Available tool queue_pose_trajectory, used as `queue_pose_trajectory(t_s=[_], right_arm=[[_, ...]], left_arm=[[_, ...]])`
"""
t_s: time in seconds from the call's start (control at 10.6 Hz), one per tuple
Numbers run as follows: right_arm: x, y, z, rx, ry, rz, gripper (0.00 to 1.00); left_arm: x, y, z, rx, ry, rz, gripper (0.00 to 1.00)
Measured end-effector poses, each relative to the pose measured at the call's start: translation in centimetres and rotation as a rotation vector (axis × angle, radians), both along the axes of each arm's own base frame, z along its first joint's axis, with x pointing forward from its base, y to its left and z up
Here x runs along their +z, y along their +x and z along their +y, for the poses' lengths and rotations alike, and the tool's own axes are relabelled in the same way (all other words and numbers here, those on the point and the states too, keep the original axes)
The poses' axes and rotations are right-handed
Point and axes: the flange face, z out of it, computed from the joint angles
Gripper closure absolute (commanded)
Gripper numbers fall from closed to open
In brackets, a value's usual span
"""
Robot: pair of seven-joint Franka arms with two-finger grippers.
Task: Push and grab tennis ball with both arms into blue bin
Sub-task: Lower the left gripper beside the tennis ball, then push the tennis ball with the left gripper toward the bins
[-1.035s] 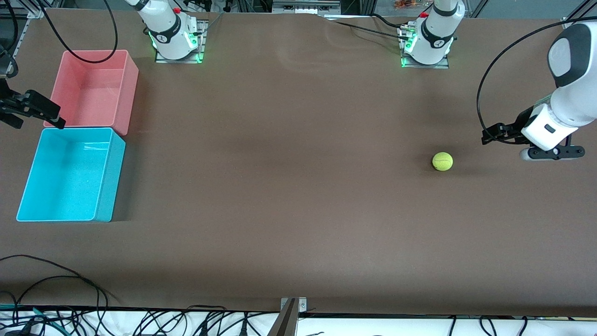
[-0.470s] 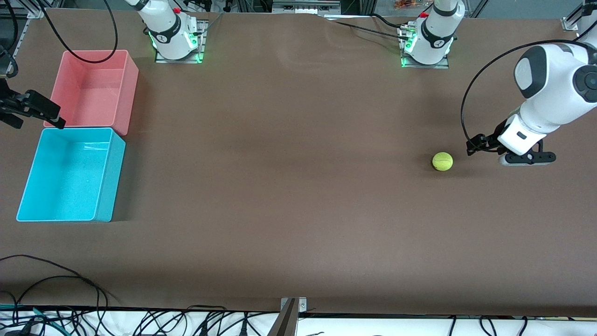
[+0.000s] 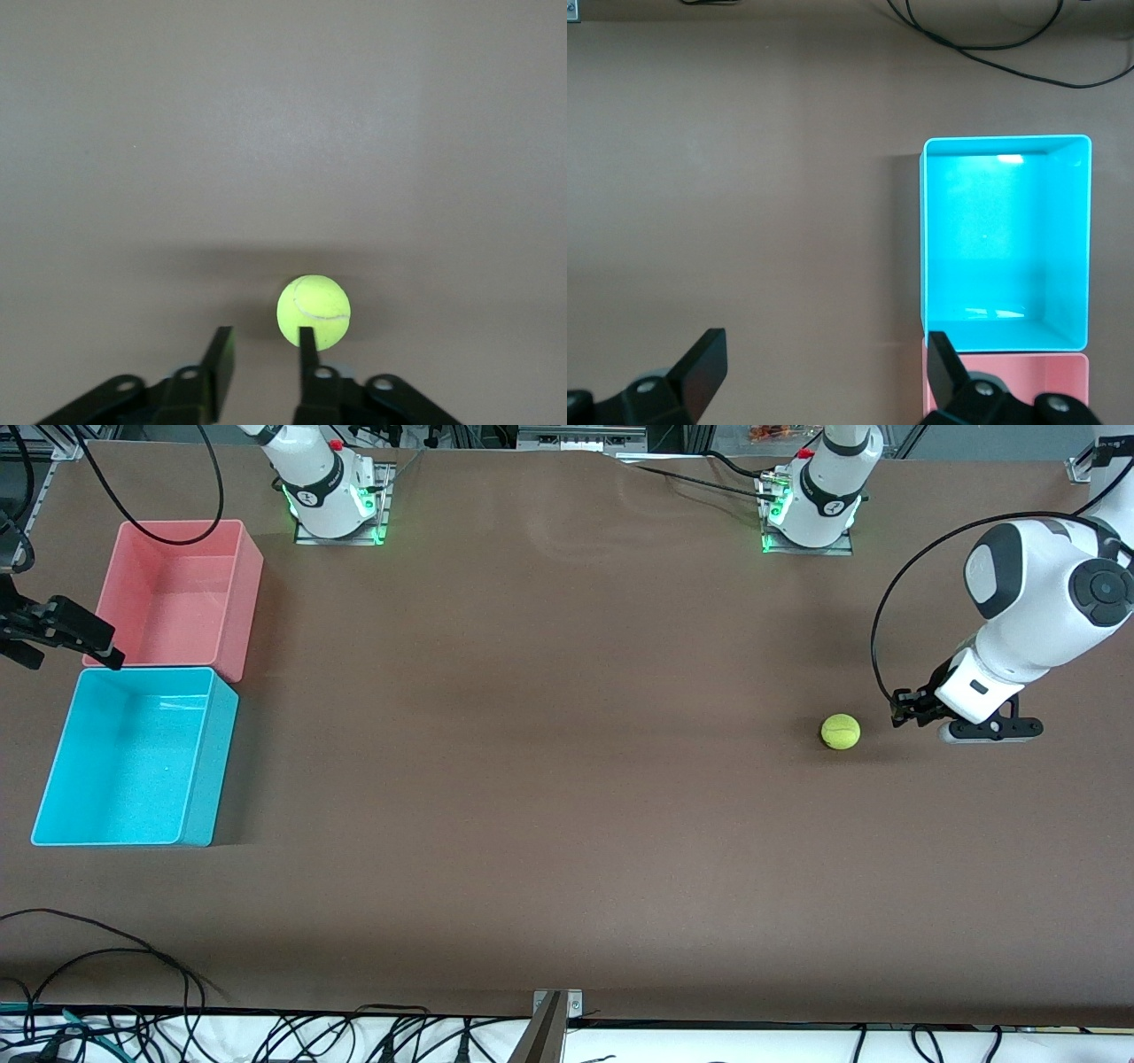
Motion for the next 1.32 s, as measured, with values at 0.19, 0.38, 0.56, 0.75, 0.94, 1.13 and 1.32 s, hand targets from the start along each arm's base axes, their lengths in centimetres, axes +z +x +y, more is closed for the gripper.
queue_pose_trajectory(t_s=[0.19,0.38,0.56,0.75,0.94,1.13,1.32], right_arm=[[0.0,0.0,0.0,0.0,0.0,0.0,0.0],[0.0,0.0,0.0,0.001,0.0,0.0,0.0],[0.0,0.0,0.0,0.001,0.0,0.0,0.0],[0.0,0.0,0.0,0.001,0.0,0.0,0.0],[0.0,0.0,0.0,0.001,0.0,0.0,0.0],[0.0,0.0,0.0,0.001,0.0,0.0,0.0],[0.0,0.0,0.0,0.001,0.0,0.0,0.0]], left_arm=[[-1.1,0.1,0.0,-0.002,-0.001,0.007,1.0],[-1.8,0.1,0.0,-0.005,-0.002,0.015,1.0],[-2.6,0.2,0.0,-0.062,-0.002,0.021,1.0],[-3.7,0.2,0.0,-0.192,-0.005,0.037,1.0],[-4.5,0.2,0.0,-0.352,-0.008,0.048,1.0],[-5.3,0.2,0.8,-0.624,-0.013,0.048,1.0],[-6.4,0.1,2.1,-0.779,-0.02,0.051,1.0]])
